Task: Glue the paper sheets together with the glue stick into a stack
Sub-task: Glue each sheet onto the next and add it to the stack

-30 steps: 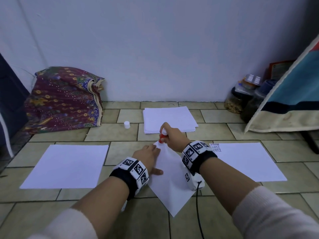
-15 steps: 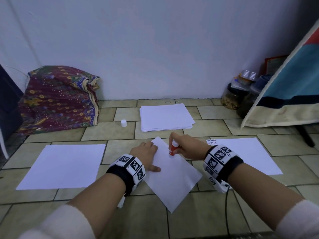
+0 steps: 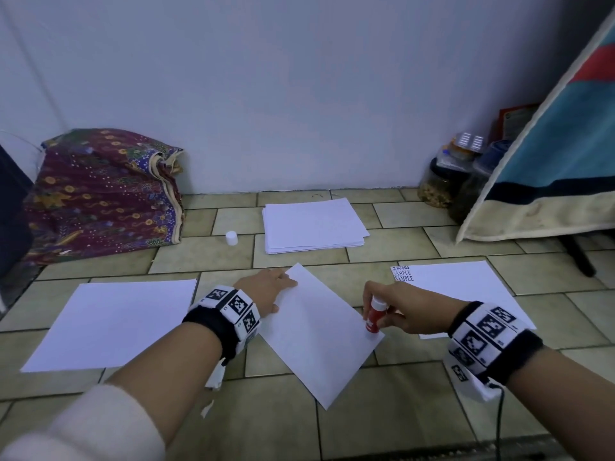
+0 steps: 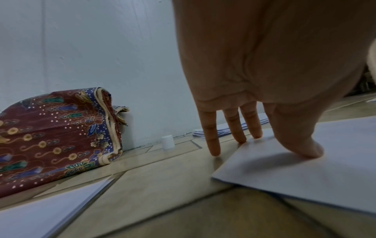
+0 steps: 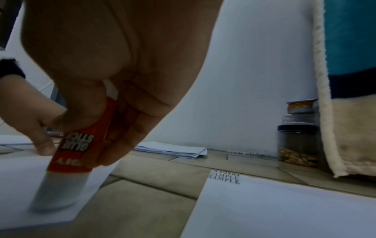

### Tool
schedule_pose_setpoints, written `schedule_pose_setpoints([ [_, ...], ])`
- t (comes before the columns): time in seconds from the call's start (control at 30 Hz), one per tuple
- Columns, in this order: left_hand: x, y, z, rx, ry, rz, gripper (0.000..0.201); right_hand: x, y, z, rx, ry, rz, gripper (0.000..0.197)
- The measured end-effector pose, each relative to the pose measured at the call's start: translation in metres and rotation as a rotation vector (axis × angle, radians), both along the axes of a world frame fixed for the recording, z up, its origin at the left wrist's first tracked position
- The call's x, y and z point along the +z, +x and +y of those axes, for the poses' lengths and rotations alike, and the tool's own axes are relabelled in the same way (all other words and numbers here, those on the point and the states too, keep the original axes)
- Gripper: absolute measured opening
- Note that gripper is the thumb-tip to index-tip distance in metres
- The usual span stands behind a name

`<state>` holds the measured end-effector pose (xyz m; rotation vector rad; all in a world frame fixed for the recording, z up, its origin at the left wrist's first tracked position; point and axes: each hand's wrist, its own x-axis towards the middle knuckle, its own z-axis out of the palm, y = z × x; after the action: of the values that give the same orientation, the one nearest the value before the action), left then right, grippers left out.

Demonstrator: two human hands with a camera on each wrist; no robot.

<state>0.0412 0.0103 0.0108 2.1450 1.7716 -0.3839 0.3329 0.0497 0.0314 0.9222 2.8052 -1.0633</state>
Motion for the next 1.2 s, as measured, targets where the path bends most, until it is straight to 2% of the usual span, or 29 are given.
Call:
schedule_pose_setpoints([
  [0.07,0.000,-0.001,-0.001,-0.010,0.021,0.003,0.065,0.005,0.005,0.006,0.001,-0.026,-0.057,0.026],
  [0.13,0.000,-0.004,-0.003,-0.001,0.052,0.004,0.067,0.011,0.011,0.013,-0.095,-0.149,0.041,0.022],
  [0.17,-0.001,-0.007,-0.004,0.007,0.064,0.001,0.069,0.014,0.013,0.016,-0.180,-0.259,0.186,0.023],
  [0.27,-0.008,-0.016,-0.012,0.058,0.098,-0.030,0.072,0.022,0.013,0.025,-0.482,-0.583,0.693,0.049],
  [0.3,-0.012,-0.017,-0.016,0.078,0.108,-0.030,0.073,0.021,0.008,0.028,-0.541,-0.668,0.832,0.050],
  [0.37,-0.020,-0.018,-0.023,0.102,0.107,0.009,0.076,0.019,-0.010,0.032,-0.631,-0.807,1.050,0.030],
  [0.43,-0.024,-0.018,-0.028,0.117,0.048,0.032,0.088,0.015,-0.035,0.035,-0.724,-0.863,1.108,0.009],
  [0.53,-0.023,-0.020,-0.032,0.130,-0.064,-0.020,0.143,0.011,-0.075,0.039,-0.711,-0.853,0.969,0.015],
  [0.57,-0.023,-0.021,-0.033,0.128,-0.090,-0.029,0.159,0.009,-0.089,0.041,-0.674,-0.810,0.878,0.017],
  [0.6,-0.026,-0.023,-0.032,0.130,-0.100,-0.029,0.165,0.008,-0.102,0.044,-0.645,-0.748,0.772,0.020],
  [0.67,-0.031,-0.024,-0.031,0.140,-0.099,-0.020,0.166,0.005,-0.129,0.050,-0.637,-0.608,0.583,0.027],
  [0.77,-0.033,-0.022,-0.030,0.149,-0.100,-0.002,0.165,0.000,-0.170,0.057,-0.622,-0.383,0.428,0.025],
  [0.9,-0.031,-0.020,-0.031,0.178,-0.094,-0.016,0.155,-0.001,-0.217,0.058,-0.479,-0.008,0.203,0.032],
  [1.03,-0.036,-0.022,-0.031,0.202,-0.072,-0.027,0.163,-0.002,-0.246,0.058,-0.380,0.128,0.041,0.027],
  [1.2,-0.032,-0.022,-0.032,0.196,-0.093,-0.028,0.166,-0.003,-0.258,0.058,-0.340,0.232,-0.042,0.028],
])
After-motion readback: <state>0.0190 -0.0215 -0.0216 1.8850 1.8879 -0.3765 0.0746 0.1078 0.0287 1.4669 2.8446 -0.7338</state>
